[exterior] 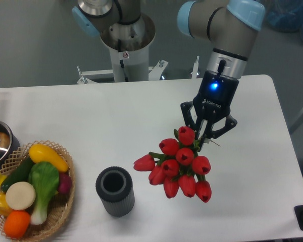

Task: Insert the flowers into the vase
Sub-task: 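Carry the red tulip bunch with the gripper toward the black vase, then position the tulip stems above the vase opening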

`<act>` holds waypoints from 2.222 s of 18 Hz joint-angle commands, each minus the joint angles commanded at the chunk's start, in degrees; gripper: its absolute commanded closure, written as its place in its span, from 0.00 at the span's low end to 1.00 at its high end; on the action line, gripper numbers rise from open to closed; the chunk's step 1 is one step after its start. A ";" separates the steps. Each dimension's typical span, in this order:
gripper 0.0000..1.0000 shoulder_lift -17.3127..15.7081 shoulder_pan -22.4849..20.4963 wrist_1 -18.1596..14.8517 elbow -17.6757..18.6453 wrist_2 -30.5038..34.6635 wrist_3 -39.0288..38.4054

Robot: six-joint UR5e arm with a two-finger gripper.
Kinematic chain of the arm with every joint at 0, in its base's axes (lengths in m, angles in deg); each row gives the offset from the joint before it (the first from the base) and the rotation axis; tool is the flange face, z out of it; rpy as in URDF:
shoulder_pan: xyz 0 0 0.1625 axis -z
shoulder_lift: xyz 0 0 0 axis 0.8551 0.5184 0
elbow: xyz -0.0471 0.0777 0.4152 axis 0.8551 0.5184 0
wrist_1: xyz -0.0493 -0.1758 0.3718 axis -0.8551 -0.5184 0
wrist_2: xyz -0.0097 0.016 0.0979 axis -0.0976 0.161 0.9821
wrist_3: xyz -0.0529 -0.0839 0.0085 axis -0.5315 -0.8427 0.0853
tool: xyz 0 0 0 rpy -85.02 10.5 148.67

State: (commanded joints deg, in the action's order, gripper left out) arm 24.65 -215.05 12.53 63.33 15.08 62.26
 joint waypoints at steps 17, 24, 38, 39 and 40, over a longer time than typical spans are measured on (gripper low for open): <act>0.84 3.16 6.32 0.09 1.93 -30.16 7.10; 0.85 3.87 6.77 0.00 3.25 -41.58 8.26; 0.85 8.17 7.65 0.35 2.55 -44.66 14.40; 0.85 8.61 7.73 0.35 2.55 -45.28 15.02; 0.85 8.96 7.73 0.35 2.55 -45.29 15.29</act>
State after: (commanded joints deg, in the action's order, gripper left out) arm 33.61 -207.31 12.88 65.88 -30.20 77.55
